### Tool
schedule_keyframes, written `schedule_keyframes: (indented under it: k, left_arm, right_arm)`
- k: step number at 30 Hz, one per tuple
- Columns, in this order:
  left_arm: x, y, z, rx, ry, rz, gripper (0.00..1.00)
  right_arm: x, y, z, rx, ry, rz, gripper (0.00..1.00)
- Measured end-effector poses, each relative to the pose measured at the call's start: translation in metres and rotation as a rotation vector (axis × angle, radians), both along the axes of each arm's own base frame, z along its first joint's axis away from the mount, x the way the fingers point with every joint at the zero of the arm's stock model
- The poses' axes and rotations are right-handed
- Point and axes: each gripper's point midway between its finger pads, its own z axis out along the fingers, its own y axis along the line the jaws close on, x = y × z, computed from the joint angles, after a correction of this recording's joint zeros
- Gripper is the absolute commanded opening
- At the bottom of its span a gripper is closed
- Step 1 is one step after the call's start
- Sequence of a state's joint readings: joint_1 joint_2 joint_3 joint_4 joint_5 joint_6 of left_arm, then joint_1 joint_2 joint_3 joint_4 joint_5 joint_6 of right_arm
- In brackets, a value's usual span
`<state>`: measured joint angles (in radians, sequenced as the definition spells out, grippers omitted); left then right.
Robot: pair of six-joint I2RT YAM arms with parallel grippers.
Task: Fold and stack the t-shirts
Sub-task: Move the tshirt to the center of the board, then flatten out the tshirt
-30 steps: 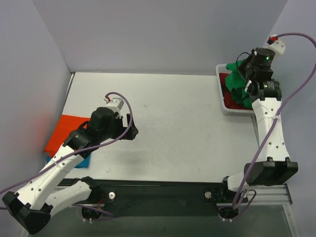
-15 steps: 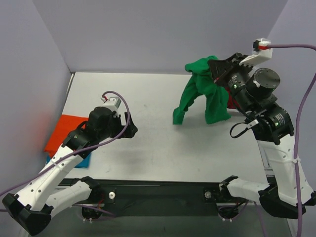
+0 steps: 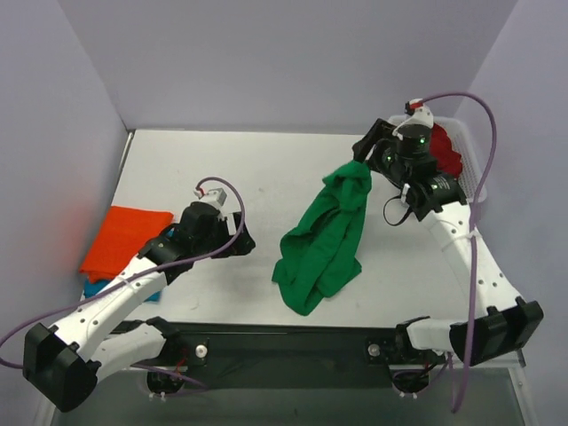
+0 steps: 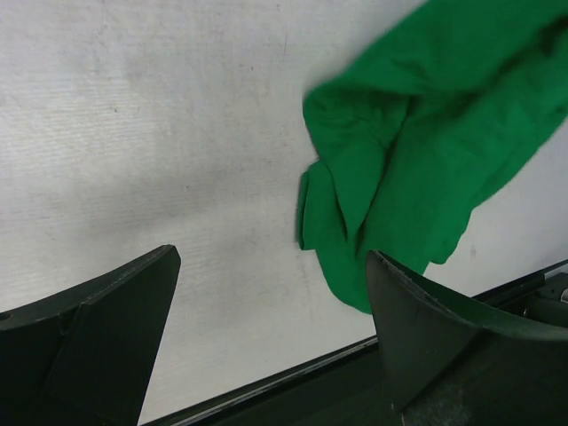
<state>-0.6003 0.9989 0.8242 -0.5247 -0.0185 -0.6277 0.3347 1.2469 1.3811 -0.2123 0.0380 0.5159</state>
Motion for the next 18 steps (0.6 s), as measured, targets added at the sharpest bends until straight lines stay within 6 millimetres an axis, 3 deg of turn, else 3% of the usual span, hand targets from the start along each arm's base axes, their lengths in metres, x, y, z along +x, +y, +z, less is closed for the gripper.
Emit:
schedule_keyframes:
  k: [1, 4, 7, 10, 14, 18]
  left_arm:
    - [0.000, -0.002, -0.009, -0.004, 0.022, 0.002, 0.97]
    - [-0.003, -0.008, -0.038, -0.007, 0.085, 0.003, 0.96]
    - [-0.014, -0.017, -0.065, 0.015, 0.136, -0.018, 0.94]
    - [-0.025, -0.031, -0.085, 0.039, 0.166, -0.067, 0.92]
    - [-0.022, -0.043, -0.106, 0.063, 0.192, -0.082, 0.88]
    - [-0.002, -0.056, -0.122, 0.097, 0.206, -0.074, 0.87]
  right_arm:
    - [0.010, -0.006, -0.024, -0.003, 0.060, -0.014, 0.64]
    - [0.023, -0.011, -0.070, -0.023, 0.185, -0.024, 0.66]
    - [0.005, -0.003, -0.117, -0.054, 0.290, 0.001, 0.66]
    - [-0.039, 0.022, -0.157, -0.098, 0.361, 0.072, 0.60]
    - [-0.127, 0.065, -0.205, -0.140, 0.401, 0.220, 0.52]
    - [-0.199, 0.073, -0.257, -0.159, 0.459, 0.284, 0.50]
